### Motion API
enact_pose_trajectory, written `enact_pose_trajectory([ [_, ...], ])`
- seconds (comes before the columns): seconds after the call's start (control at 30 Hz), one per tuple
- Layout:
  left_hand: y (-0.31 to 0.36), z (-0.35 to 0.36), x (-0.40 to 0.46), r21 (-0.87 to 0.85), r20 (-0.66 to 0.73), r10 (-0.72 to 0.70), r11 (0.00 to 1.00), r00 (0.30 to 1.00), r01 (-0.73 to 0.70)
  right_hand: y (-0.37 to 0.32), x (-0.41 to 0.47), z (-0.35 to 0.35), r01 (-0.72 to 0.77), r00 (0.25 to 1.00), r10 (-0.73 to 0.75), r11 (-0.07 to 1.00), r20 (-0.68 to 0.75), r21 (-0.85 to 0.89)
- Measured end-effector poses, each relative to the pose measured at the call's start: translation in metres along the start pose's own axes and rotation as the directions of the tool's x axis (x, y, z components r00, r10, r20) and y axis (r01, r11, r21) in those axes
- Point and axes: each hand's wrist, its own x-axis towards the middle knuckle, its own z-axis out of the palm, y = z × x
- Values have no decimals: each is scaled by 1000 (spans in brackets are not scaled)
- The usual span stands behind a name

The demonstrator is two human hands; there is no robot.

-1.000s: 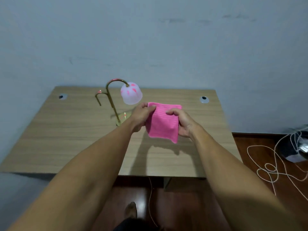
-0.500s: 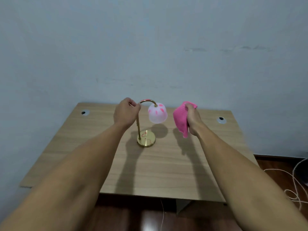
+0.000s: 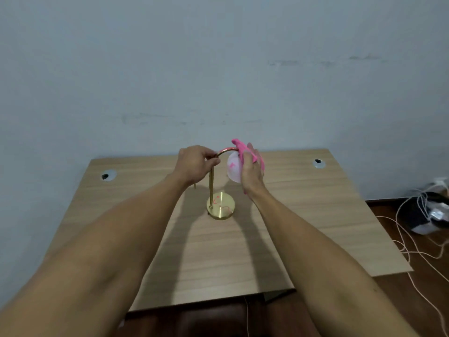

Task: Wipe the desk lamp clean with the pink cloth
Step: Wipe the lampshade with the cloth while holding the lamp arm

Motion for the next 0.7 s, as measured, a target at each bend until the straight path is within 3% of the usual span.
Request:
enact_pose_trajectory([
  [0.1, -3, -1, 2, 51, 27, 91, 994, 996, -92, 0, -6, 2, -18, 995, 12, 998, -102, -52],
  [0.2, -5, -2, 5, 80, 28, 132, 988, 991, -134, 8, 12, 6, 16, 995, -10, 999, -101, 52],
  [0.37, -8, 3, 7, 112, 32, 128, 985, 991, -131, 5, 29, 5, -276, 942, 320, 911, -104, 307],
  [0.43, -10, 5, 7, 129, 29, 136, 982, 990, -139, -2, 20, 9, -213, 962, 238, 961, -134, 176],
  [0.57, -13, 7, 8, 145, -7, 162, 977, 987, -159, 19, -8, 18, 88, 981, -112, 984, -157, -152],
  [0.63, -12, 8, 7, 151, -6, 179, 973, 984, -176, 26, -11, 18, 199, 962, -219, 972, -162, -128],
  [0.7, -10, 8, 6, 152, -11, 186, 971, 982, -182, 25, -4, 17, 223, 962, -217, 975, -164, 18],
])
